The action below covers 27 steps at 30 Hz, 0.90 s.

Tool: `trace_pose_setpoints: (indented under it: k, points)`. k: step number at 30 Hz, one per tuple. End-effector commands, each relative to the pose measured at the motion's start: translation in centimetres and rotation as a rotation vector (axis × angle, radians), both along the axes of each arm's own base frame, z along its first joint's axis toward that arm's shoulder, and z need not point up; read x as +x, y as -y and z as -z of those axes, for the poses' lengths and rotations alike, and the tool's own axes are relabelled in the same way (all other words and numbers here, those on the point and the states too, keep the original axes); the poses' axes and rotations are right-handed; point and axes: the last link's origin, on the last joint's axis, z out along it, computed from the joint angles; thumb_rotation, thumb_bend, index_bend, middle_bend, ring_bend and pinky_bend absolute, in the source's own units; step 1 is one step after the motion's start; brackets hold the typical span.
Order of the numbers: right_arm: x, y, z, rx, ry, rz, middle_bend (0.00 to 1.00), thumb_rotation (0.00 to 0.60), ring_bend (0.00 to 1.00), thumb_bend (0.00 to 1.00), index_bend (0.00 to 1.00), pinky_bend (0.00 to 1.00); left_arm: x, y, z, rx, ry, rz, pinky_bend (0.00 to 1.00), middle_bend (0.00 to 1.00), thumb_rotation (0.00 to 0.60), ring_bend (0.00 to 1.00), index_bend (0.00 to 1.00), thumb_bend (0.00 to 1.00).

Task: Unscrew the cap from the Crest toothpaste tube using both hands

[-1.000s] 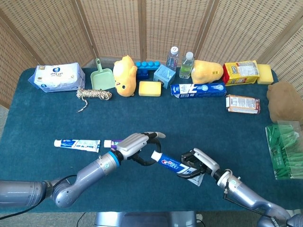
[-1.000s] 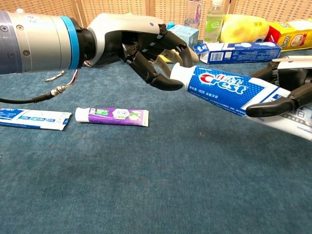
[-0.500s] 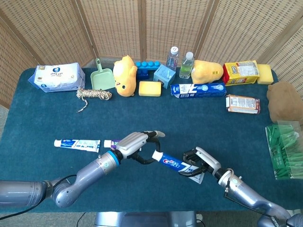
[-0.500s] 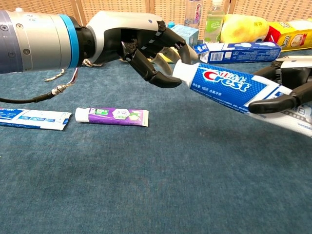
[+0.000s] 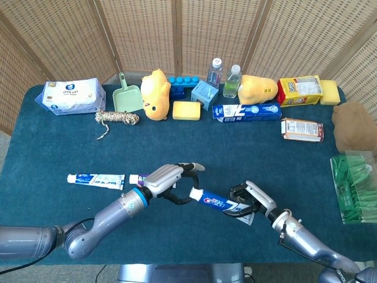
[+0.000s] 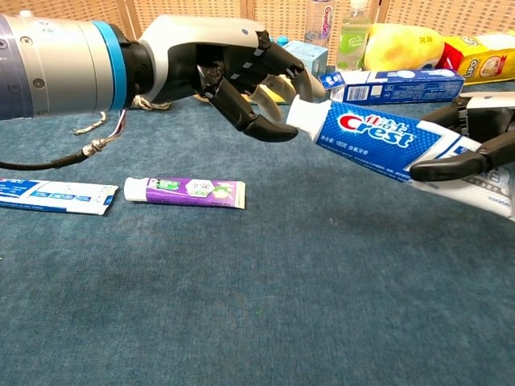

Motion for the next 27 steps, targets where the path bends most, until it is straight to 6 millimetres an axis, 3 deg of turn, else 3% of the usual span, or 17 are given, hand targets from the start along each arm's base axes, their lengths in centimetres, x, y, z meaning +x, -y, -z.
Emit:
trace_pose_setpoints:
  k: [1, 27]
  points:
    - [-0.11, 0.16, -0.01, -0.016, -0.01, 0.017, 0.81, 0.6, 0.8, 0.38, 0.95, 0.9, -0.05, 0.04, -0.08, 0.002, 0.0, 0.0, 0.22, 0.19, 0.6, 0.17, 0.6, 0.31]
    - [-0.39, 0.7, 0.05, -0.076, -0.072, 0.111, 0.82, 0.6, 0.81, 0.38, 0.95, 0.9, -0.72, 0.03, -0.52, 0.071, -0.013, 0.001, 0.23, 0.19, 0.6, 0.17, 0.65, 0.32]
